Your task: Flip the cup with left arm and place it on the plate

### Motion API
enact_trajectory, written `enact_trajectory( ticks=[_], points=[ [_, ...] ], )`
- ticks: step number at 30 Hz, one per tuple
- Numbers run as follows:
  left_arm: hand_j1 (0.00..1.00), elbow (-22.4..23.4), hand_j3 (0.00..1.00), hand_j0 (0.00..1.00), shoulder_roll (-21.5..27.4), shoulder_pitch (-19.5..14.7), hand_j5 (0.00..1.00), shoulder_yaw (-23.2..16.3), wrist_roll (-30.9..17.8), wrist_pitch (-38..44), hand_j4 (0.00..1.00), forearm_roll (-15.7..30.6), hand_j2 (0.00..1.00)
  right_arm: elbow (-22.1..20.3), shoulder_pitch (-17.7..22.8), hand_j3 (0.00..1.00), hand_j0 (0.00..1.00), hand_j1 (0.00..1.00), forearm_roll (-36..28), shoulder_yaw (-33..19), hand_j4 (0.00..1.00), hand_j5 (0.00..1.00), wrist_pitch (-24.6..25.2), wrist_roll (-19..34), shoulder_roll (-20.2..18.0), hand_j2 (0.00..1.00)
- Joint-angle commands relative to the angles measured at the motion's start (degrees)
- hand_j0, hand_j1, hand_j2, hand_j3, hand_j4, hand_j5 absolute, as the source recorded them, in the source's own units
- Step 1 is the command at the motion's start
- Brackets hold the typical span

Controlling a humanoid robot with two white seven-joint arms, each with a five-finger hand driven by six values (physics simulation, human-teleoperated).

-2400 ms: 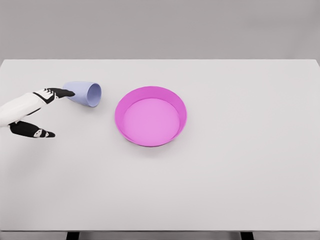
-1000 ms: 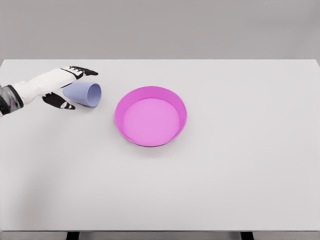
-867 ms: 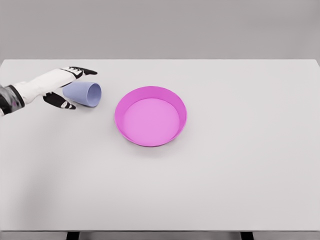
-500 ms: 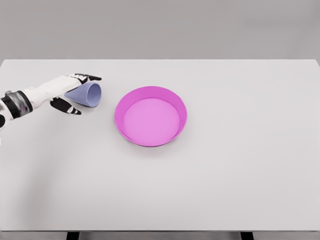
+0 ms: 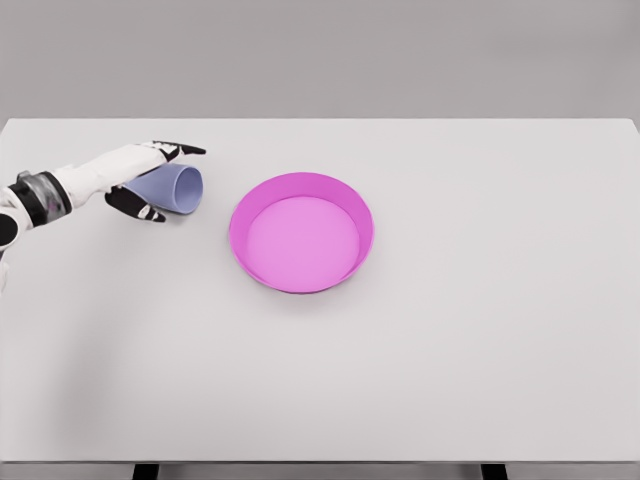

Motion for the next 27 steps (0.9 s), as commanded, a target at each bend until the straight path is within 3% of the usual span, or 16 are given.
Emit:
enact_trajectory(
  ticks=[1,10,27],
  points=[
    [1.0,0.8,1.0,1.0,0.0,0.0,1.0,0.0,0.1,0.1,1.0,0.2,1.0,0.0,0.0,1.0,1.0,1.0,0.0,0.0,1.0,1.0,0.0,0.0,0.0,1.0],
    [1.0,1.5,1.0,1.0,-0.9,-0.8,1.0,-0.1,0.3,0.1,1.0,-4.4,1.0,0.0,0.0,1.0,1.0,1.0,0.0,0.0,1.0,1.0,0.0,0.0,0.0,1.0],
    [0.74,1.1,0.74,0.74,-0.8,-1.3,0.74,-0.1,0.7,0.1,0.74,-9.0,0.74,0.0,0.0,1.0,1.0,1.0,0.0,0.0,1.0,1.0,0.0,0.0,0.0,1.0]
  ],
)
